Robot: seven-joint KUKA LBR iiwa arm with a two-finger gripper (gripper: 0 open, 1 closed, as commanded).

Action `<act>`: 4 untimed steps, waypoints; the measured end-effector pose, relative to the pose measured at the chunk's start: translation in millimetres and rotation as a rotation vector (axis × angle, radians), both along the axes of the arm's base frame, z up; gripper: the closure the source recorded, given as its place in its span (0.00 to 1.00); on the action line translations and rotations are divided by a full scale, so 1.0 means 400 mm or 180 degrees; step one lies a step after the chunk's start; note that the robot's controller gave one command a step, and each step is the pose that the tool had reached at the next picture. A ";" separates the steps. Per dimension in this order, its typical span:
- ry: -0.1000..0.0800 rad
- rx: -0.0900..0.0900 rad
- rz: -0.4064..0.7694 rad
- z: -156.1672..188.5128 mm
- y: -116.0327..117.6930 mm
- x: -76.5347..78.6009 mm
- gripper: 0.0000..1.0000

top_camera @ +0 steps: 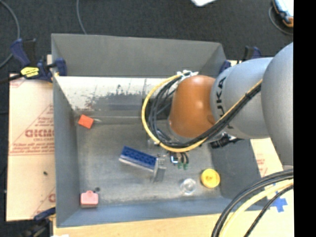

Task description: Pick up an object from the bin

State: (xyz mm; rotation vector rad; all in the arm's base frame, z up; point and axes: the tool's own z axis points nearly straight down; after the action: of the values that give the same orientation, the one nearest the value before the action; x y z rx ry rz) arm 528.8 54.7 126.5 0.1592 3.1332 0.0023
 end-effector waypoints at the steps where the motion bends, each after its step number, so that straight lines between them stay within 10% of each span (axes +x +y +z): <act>1: 0.0000 -0.0009 0.0571 0.039 0.033 0.056 0.00; 2: -0.0004 0.0005 -0.0774 -0.023 0.097 0.032 0.00; 3: 0.0001 -0.0007 -0.0014 -0.142 0.082 0.050 0.00; 4: -0.0016 0.0009 -0.1256 -0.140 0.096 0.060 1.00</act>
Offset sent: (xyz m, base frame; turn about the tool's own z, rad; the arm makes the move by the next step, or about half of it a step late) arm 0.0090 0.0451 -0.0177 0.2716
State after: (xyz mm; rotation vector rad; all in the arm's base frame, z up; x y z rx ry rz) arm 552.9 93.0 70.5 0.7688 3.0362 0.0057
